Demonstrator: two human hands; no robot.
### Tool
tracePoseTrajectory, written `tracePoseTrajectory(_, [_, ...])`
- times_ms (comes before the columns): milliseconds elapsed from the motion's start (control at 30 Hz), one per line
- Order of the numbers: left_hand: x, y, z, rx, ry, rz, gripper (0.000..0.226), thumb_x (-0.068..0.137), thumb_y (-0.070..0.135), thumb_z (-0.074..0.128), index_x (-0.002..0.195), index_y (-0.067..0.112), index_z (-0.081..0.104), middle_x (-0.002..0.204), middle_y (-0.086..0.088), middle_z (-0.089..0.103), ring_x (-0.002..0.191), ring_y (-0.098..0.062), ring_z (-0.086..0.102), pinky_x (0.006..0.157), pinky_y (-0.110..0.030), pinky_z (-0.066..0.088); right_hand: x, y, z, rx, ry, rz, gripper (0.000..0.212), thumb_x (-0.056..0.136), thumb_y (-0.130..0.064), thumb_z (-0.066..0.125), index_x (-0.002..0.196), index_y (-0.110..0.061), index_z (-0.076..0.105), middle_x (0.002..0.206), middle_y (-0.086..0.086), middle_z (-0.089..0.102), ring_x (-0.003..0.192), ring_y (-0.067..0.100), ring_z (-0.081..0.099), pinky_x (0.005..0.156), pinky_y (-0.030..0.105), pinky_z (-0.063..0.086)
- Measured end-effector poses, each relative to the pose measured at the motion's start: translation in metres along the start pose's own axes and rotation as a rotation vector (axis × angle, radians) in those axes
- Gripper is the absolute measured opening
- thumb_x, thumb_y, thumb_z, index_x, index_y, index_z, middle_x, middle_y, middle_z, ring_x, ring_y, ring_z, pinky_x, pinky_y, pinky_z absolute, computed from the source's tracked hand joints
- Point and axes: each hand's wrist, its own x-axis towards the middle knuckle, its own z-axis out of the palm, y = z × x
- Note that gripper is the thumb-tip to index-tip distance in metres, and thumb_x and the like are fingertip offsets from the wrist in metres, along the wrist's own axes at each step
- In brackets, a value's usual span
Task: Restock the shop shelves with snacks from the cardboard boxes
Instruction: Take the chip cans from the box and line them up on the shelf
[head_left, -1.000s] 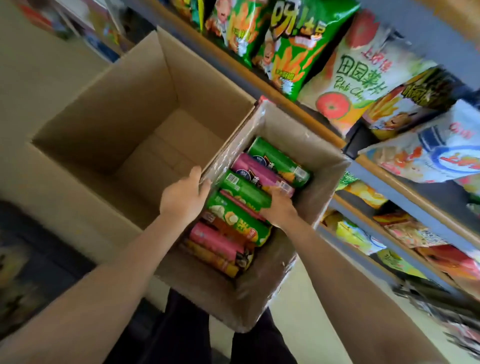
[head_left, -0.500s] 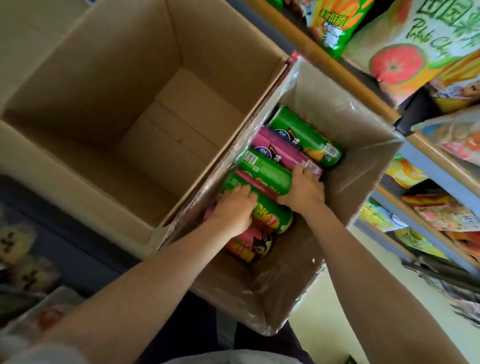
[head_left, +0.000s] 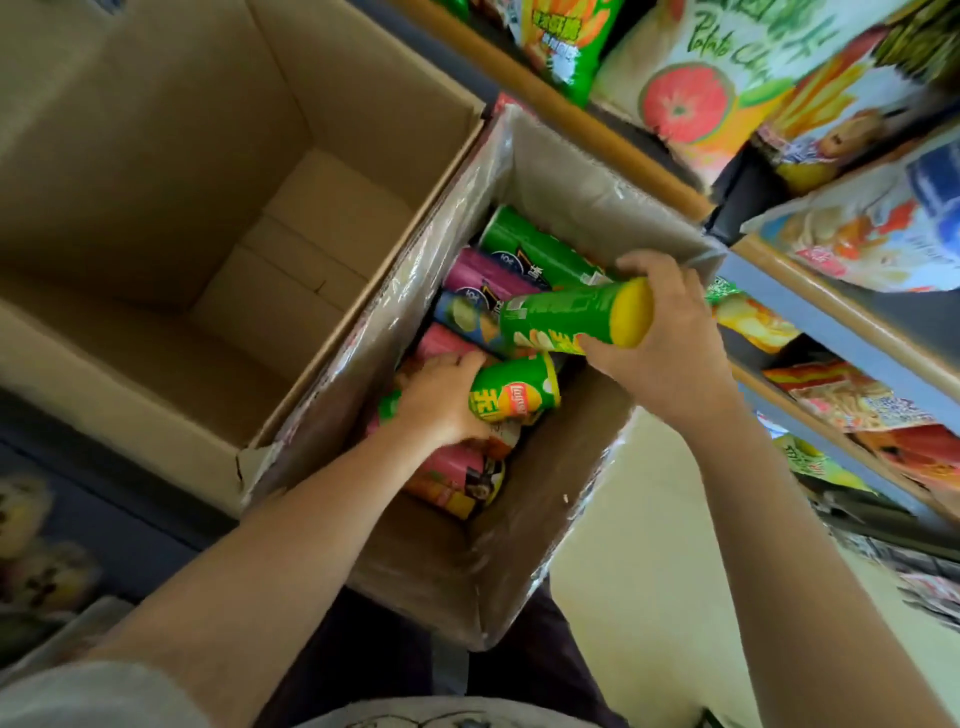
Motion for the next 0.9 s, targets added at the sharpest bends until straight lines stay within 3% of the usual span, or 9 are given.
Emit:
tracePoseTrajectory(100, [-0.034, 0.018, -0.023, -0.272, 0.089, -0.013, 0.082, 0.057, 0.042, 0.086, 0.129, 0.024, 0.051, 0.117, -0.002, 0.059, 0.106, -0.024, 0.06, 0.085, -0.04, 0.051, -0.013, -0.005, -0.052, 0.261, 0.21, -0.025, 0.082, 0.073, -0.026, 0.085, 0.14, -0.028, 0.038, 0.129, -0.007, 0.046, 0.121, 0.016, 0.048, 0.097, 0.035, 0.043])
tracePoseTrajectory(233, [-0.074, 0.072, -0.066, -0.686, 0.282, -0.036, 0.062, 0.053, 0.037, 0.085, 0.109, 0.036, 0.058, 0.095, 0.01, 0.069, 0.086, -0.005, 0.067, 0.074, -0.026, 0.054, -0.036, -0.01, -0.132, 0.363, 0.444, -0.124, 0.094, 0.068, -0.039, 0.086, 0.145, -0.026, 0.035, 0.141, 0.002, 0.048, 0.126, 0.017, 0.051, 0.107, 0.042, 0.043])
tracePoseTrajectory(333, [-0.104, 0.138, -0.113, -0.966, 0.424, 0.048, 0.055, 0.062, 0.013, 0.091, 0.104, 0.03, 0.06, 0.081, 0.015, 0.072, 0.069, 0.008, 0.065, 0.063, -0.011, 0.049, -0.061, -0.018, -0.195, 0.523, 0.534, -0.17, 0.096, 0.067, -0.039, 0.089, 0.144, -0.023, 0.034, 0.127, 0.008, 0.054, 0.105, 0.006, 0.063, 0.093, 0.032, 0.054])
tracePoseTrajectory(433, [-0.136, 0.213, -0.163, -1.181, 0.482, 0.174, 0.054, 0.057, 0.024, 0.085, 0.106, 0.024, 0.063, 0.08, 0.013, 0.075, 0.071, -0.004, 0.069, 0.068, -0.023, 0.055, -0.09, -0.027, -0.255, 0.694, 0.605, -0.299, 0.095, 0.065, -0.038, 0.087, 0.143, -0.014, 0.038, 0.124, 0.008, 0.06, 0.105, 0.012, 0.064, 0.095, 0.036, 0.054])
tracePoseTrajectory(533, [-0.173, 0.292, -0.199, -1.375, 0.343, 0.32, 0.06, 0.053, 0.041, 0.075, 0.104, 0.009, 0.066, 0.079, -0.003, 0.074, 0.066, -0.015, 0.069, 0.069, -0.03, 0.057, -0.122, -0.033, -0.317, 0.879, 0.652, -0.417, 0.073, 0.071, -0.028, 0.083, 0.133, -0.015, 0.045, 0.109, 0.003, 0.063, 0.091, 0.006, 0.063, 0.085, 0.027, 0.054])
tracePoseTrajectory(633, [-0.21, 0.373, -0.208, -1.503, 0.061, 0.427, 0.039, 0.077, 0.049, 0.066, 0.068, 0.012, 0.075, 0.06, -0.002, 0.07, 0.048, -0.012, 0.066, 0.046, -0.019, 0.051, -0.151, -0.03, -0.373, 0.993, 0.697, -0.417, 0.063, 0.067, -0.048, 0.077, 0.122, -0.025, 0.053, 0.102, 0.0, 0.067, 0.086, 0.012, 0.064, 0.082, 0.037, 0.055])
tracePoseTrajectory(700, [-0.225, 0.427, -0.209, -1.506, -0.004, 0.525, 0.043, 0.044, 0.056, 0.088, 0.055, 0.016, 0.076, 0.056, -0.001, 0.069, 0.046, -0.011, 0.065, 0.043, -0.016, 0.049, -0.167, -0.02, -0.407, 1.042, 0.717, -0.413, 0.048, 0.074, -0.051, 0.074, 0.113, -0.027, 0.057, 0.093, -0.001, 0.069, 0.082, 0.015, 0.064, 0.081, 0.043, 0.056])
tracePoseTrajectory(800, [-0.238, 0.488, -0.2, -1.535, -0.114, 0.598, 0.068, 0.006, 0.054, 0.094, 0.058, 0.014, 0.077, 0.059, -0.005, 0.07, 0.047, -0.016, 0.066, 0.044, -0.019, 0.051, -0.19, 0.004, -0.45, 1.058, 0.811, -0.353, 0.025, 0.091, -0.039, 0.068, 0.107, -0.023, 0.058, 0.082, -0.007, 0.066, 0.072, 0.008, 0.063, 0.071, 0.032, 0.055])
tracePoseTrajectory(900, [-0.25, 0.542, -0.185, -1.531, -0.245, 0.649, 0.061, 0.045, 0.062, 0.086, 0.076, 0.011, 0.075, 0.067, -0.009, 0.07, 0.056, -0.021, 0.068, 0.051, -0.025, 0.055, -0.21, 0.036, -0.477, 1.079, 0.863, -0.248, 0.04, 0.088, -0.044, 0.071, 0.118, -0.022, 0.056, 0.089, -0.005, 0.07, 0.077, 0.013, 0.068, 0.075, 0.038, 0.058])
